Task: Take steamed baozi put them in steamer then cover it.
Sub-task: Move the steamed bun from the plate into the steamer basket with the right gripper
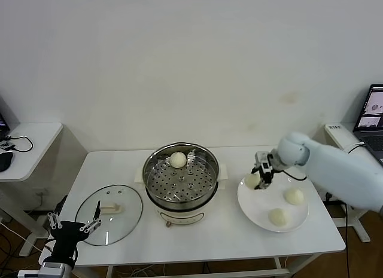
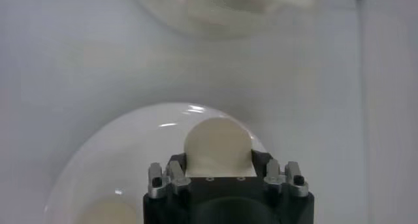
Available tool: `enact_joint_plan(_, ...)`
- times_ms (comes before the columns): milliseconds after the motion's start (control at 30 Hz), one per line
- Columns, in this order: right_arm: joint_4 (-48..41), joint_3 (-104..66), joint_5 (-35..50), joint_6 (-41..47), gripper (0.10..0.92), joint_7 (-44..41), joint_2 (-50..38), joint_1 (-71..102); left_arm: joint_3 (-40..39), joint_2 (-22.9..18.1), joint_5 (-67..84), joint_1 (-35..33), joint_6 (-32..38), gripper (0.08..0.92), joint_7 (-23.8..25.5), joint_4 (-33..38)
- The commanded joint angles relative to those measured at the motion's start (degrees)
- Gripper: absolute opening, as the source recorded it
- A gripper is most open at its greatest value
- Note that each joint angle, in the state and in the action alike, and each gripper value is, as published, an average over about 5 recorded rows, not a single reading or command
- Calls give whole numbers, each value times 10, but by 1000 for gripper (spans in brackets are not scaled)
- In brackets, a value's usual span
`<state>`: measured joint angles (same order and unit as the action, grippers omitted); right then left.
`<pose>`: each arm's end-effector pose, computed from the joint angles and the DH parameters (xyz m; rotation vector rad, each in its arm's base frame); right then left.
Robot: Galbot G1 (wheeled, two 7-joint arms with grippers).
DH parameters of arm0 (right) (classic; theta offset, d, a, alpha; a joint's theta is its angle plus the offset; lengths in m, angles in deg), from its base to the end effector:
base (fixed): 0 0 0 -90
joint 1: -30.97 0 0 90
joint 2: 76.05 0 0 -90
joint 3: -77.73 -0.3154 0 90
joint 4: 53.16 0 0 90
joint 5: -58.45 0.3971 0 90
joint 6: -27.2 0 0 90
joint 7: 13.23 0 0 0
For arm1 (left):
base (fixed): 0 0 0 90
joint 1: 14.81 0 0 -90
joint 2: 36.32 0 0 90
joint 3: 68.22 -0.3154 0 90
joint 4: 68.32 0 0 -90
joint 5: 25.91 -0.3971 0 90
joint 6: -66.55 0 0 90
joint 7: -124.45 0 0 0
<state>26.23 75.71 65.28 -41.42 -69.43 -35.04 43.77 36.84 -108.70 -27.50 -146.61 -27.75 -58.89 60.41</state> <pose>0.5387 -0.0372 -0.1083 1.2367 -1.5546 1.4435 0.1967 0.0970 -0.2288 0.1137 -2.9949 -0.6574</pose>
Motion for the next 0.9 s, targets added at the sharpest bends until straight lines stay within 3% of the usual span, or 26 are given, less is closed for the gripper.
enact_joint_plan(33, 38, 87, 72, 10, 621, -3, -17, -181, -1, 2, 1, 3, 0, 823, 0, 0)
enact_joint_plan(233, 57, 122, 155, 39, 630, 21, 43, -258, -6, 8, 4, 12, -1, 823, 0, -2)
enact_joint_plan(500, 41, 123, 251, 92, 636, 72, 175, -237, 8, 21, 14, 15, 0, 823, 0, -17)
enact_joint_plan(900, -56, 126, 278, 158, 636, 119, 350, -139, 23, 14, 19, 7, 0, 823, -1, -12)
